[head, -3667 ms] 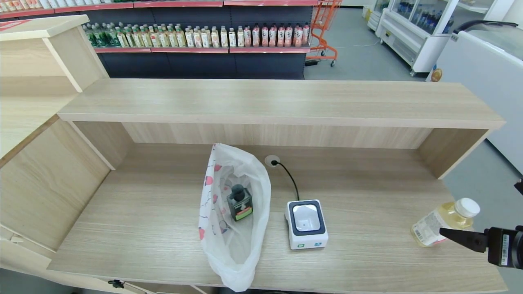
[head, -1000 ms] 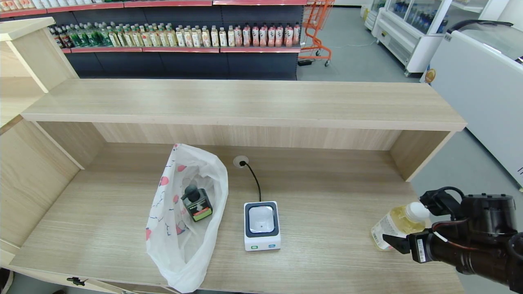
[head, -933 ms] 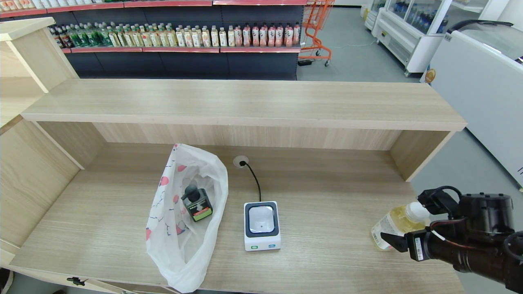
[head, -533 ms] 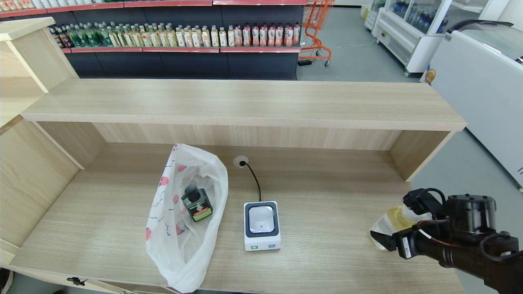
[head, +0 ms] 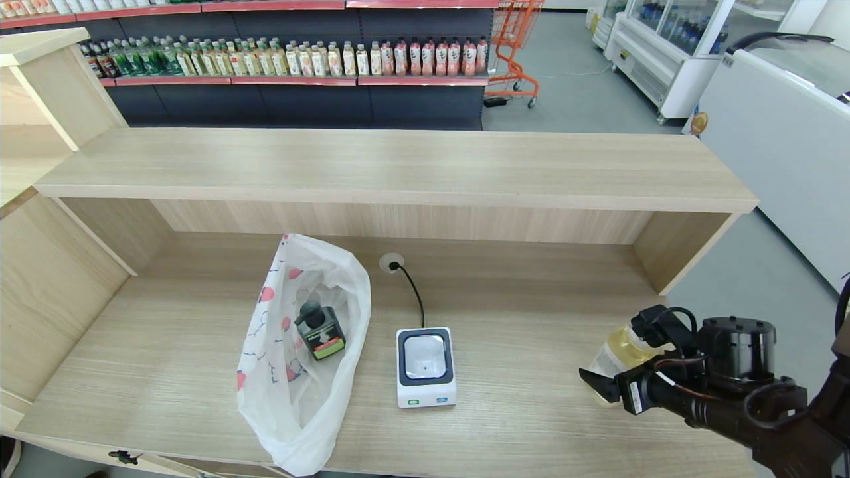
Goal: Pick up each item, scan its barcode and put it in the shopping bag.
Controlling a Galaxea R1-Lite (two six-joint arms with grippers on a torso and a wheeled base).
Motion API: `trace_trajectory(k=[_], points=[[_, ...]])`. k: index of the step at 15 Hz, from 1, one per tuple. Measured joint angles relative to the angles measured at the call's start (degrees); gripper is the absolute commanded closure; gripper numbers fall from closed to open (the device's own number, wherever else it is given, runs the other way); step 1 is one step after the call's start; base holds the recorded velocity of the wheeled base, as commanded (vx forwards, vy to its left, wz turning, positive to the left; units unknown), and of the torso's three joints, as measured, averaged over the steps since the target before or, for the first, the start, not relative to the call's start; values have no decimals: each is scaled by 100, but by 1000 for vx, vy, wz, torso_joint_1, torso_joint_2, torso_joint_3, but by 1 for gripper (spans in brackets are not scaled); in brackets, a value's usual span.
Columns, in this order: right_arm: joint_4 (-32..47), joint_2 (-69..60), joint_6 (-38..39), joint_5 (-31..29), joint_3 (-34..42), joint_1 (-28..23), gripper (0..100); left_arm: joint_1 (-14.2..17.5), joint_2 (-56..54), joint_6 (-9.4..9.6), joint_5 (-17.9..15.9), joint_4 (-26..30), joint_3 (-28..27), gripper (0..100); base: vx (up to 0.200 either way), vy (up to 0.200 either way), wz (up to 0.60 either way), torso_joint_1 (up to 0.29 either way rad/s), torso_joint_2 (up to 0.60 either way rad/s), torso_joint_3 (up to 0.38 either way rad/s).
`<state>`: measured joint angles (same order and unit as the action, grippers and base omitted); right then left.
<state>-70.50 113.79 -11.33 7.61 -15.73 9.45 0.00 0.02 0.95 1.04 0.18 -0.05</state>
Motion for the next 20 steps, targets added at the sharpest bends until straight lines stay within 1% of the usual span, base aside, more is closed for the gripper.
trace_trajectory(k=[1,2,4,7,14,17,18,19,20], points=[[-34,46,0,60,-1,5,0,0,0,2,-2,-2,0,0,0,0,0,0,0,0],[-72,90,-2,104,-9,9,100,0,0,0,0,-2,0,0,0,0,0,0,0,0],[-200,176,-11,115,-17,13,100,0,0,2,-2,0,0,0,0,0,0,0,0,0],[-666,390,-104,141,-21,20,100,0,0,2,-2,0,-2,0,0,0,0,0,0,0],[-714,675,-523,251,-139,74,100,0,0,0,0,0,-2,0,0,0,0,0,0,0],[-699,680,-334,317,-224,110,100,0,0,2,0,0,-5,0,0,0,0,0,0,0],[-647,623,-180,435,-262,111,100,0,0,2,0,0,-5,0,0,0,0,0,0,0],[-542,484,62,714,-282,113,100,0,0,2,-2,0,-5,0,0,0,0,0,0,0],[-501,239,363,1187,-318,102,100,0,0,2,0,0,-5,0,0,0,0,0,0,0]])
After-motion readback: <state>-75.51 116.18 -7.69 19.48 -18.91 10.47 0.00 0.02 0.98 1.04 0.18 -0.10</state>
